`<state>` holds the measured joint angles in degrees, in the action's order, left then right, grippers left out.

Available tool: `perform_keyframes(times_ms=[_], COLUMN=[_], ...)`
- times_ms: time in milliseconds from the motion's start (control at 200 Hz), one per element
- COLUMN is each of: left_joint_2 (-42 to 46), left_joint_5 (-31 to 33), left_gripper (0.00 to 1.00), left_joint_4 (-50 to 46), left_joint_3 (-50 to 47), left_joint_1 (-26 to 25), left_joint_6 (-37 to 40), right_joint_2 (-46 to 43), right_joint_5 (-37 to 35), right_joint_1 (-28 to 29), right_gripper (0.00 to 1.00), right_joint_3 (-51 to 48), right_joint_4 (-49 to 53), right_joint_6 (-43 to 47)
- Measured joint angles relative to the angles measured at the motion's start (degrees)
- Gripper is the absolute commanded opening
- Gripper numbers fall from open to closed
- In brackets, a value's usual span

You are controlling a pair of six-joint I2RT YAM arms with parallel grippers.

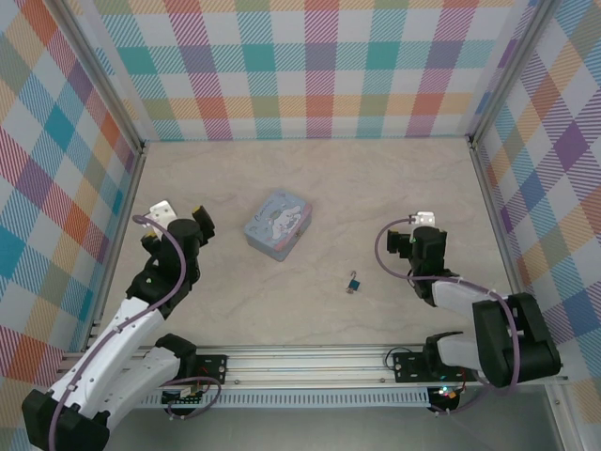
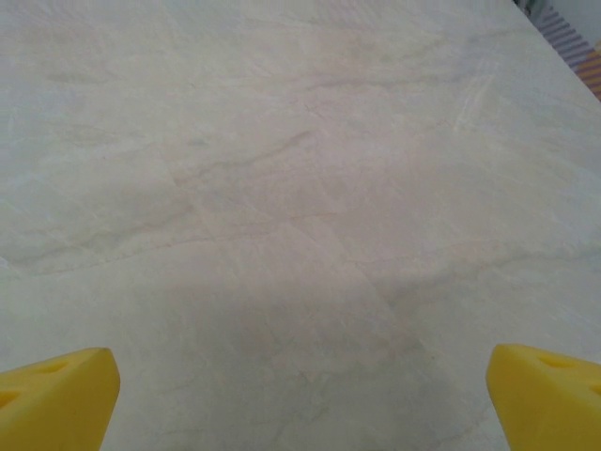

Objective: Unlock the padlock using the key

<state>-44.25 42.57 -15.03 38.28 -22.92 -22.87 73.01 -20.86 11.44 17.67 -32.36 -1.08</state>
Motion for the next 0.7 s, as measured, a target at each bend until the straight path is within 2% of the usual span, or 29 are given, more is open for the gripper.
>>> perform_keyframes(times_ms=[165, 260, 435, 700], left_joint_2=[0.6, 0.5, 0.5, -0.1], left_joint_5=[0.0, 0.0, 0.0, 0.2], left_gripper=[1.0, 1.0, 1.0, 1.0], left_joint_4=[0.0, 0.0, -1.2, 0.0], left_joint_3=[0.0, -0.1, -0.3, -1.1], left_joint_1=[0.2, 0.2, 0.2, 0.7], left_joint_6=[0.0, 0.0, 0.0, 2.9], right_joint_2=[4.9, 10.3, 13.9, 15.4], right_joint_5=[4.4, 5.3, 8.0, 12.9], right_joint_1=[-0.5, -0.9, -4.1, -9.8], right_gripper=[1.0, 1.0, 1.0, 1.0], right_joint_3=[0.0, -1.0, -3.8, 4.3], right_joint_4=[-9.9, -19.1, -26.5, -20.1], right_joint_6=[3.9, 5.5, 5.0, 1.3])
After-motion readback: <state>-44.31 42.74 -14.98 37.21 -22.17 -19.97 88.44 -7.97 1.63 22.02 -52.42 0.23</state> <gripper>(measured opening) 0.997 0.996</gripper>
